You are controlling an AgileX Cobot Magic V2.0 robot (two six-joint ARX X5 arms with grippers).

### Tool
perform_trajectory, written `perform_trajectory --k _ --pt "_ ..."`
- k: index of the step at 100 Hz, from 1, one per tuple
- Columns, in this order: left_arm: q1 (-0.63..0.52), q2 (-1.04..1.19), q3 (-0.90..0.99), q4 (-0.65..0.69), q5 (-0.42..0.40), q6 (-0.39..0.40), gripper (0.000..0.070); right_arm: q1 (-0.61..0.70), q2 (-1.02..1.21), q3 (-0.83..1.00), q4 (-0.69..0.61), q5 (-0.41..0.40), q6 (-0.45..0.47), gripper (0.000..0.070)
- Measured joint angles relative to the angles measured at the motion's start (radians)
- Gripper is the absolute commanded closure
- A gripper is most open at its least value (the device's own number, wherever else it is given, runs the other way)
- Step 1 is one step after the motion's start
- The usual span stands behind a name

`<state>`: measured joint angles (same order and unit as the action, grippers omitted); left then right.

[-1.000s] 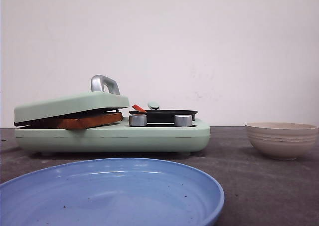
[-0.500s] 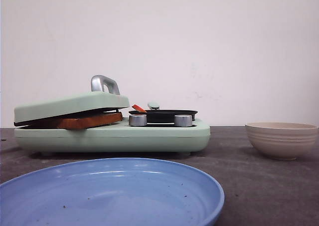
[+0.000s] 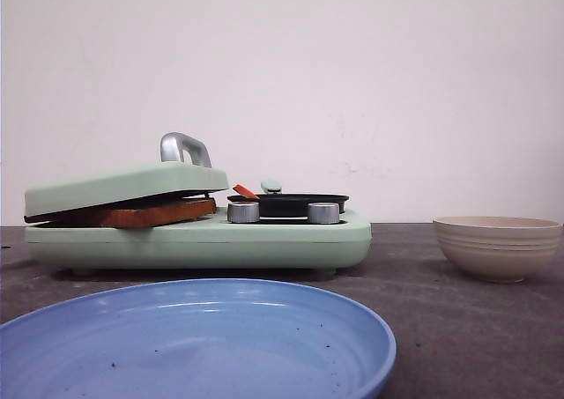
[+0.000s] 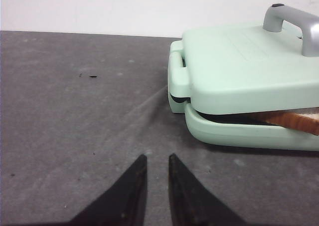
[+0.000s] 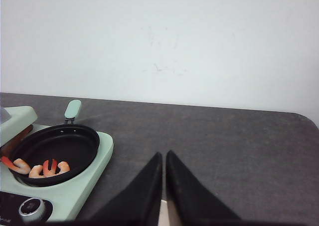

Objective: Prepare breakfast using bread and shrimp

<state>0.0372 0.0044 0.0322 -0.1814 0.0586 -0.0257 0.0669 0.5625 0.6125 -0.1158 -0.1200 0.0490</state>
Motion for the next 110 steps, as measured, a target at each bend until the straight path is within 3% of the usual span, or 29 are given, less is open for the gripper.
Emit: perform_trajectory --k 110 --pt "0.0 0.0 0.0 0.0 0.0 -0.027 0.07 0.0 0.0 0.0 0.0 0.0 0.0 0.0694"
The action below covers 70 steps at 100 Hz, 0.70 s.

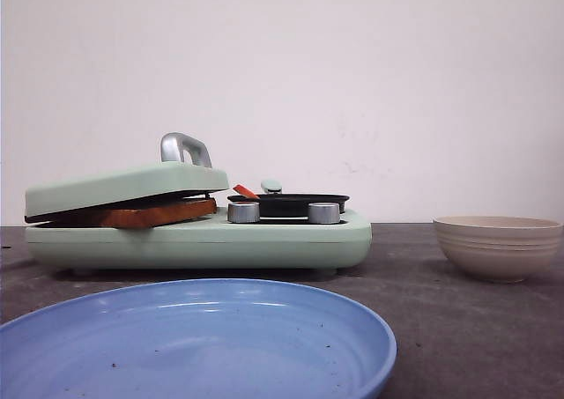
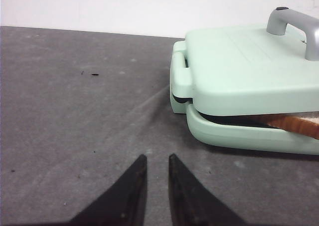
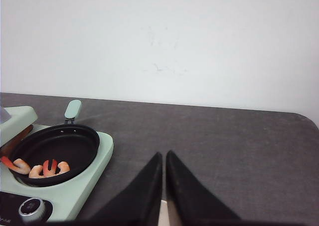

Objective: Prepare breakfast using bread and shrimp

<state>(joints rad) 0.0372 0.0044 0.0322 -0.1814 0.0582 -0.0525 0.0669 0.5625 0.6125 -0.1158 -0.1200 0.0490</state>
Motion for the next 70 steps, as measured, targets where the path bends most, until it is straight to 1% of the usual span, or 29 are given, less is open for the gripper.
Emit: perform_trajectory --k 21,57,70 --pt "0.0 0.0 0.0 0.0 0.0 0.0 0.07 0.005 -0.038 0.0 -0.001 0.0 0.0 0.0694" --pt "0.0 0.0 0.0 0.0 0.0 0.0 0.07 0.005 -0.227 0.0 0.002 -0.009 0.0 0.0694" --pt "0.0 0.0 0.0 0.0 0.0 0.0 0.07 0.005 -0.262 0.0 0.0 -0.01 0.0 0.0694"
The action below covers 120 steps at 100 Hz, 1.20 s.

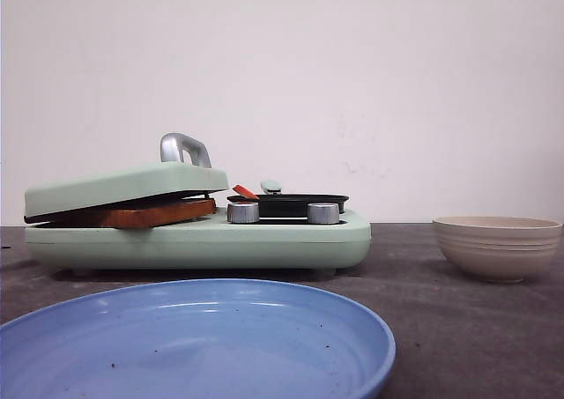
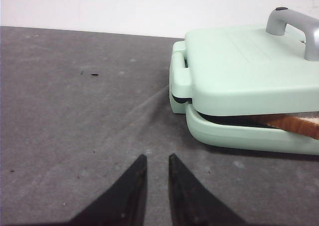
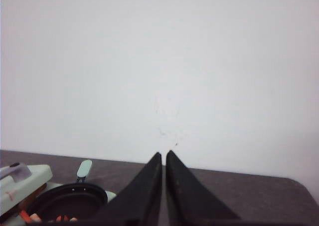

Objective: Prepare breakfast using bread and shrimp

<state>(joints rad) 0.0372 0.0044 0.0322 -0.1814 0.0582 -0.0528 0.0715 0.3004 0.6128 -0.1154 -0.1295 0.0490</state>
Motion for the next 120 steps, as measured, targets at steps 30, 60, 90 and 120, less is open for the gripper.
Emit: perform_trajectory --k 30,60,90,120 --pt "0.0 0.0 0.0 0.0 0.0 0.0 0.07 -0.051 -0.019 -0.031 -0.006 0.042 0.0 0.0695" --pt "0.0 0.0 0.0 0.0 0.0 0.0 0.07 -0.131 -0.046 -0.33 0.004 0.1 0.0 0.0694" --pt "0.0 0.0 0.0 0.0 0.0 -0.002 0.07 -0.167 -0.159 -0.507 0.008 0.107 -0.002 0.0695" --pt "0.0 0.0 0.0 0.0 0.0 -0.002 0.07 -0.204 -0.261 -0.599 -0.056 0.104 -0.016 0.0694"
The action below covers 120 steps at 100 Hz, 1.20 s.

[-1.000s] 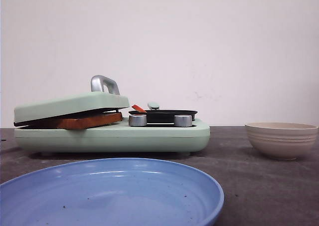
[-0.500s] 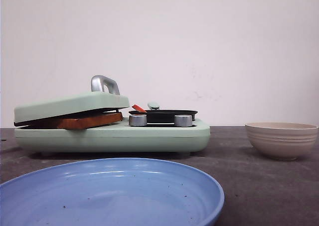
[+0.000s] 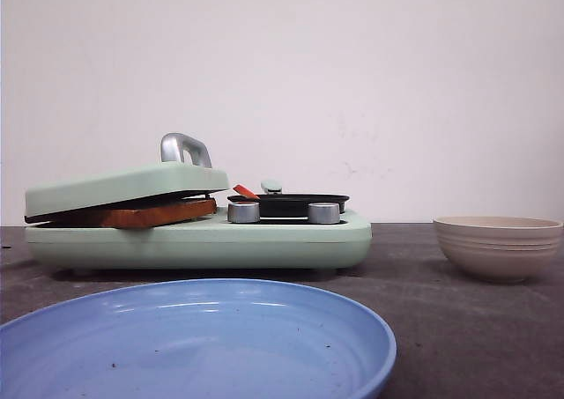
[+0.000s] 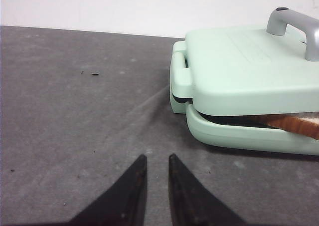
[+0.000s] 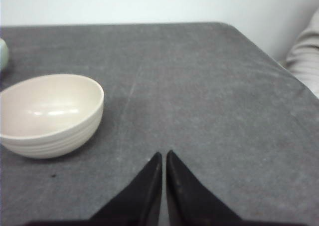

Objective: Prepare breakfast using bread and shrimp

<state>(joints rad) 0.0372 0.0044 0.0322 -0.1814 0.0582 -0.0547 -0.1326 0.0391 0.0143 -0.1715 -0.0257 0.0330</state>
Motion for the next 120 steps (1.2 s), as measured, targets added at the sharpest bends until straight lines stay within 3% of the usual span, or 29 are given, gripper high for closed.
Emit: perform_trajectory --k 120 --pt "0.0 0.0 0.0 0.0 0.0 0.0 0.07 -0.006 -0.032 0.0 0.003 0.001 -0.037 0.0694"
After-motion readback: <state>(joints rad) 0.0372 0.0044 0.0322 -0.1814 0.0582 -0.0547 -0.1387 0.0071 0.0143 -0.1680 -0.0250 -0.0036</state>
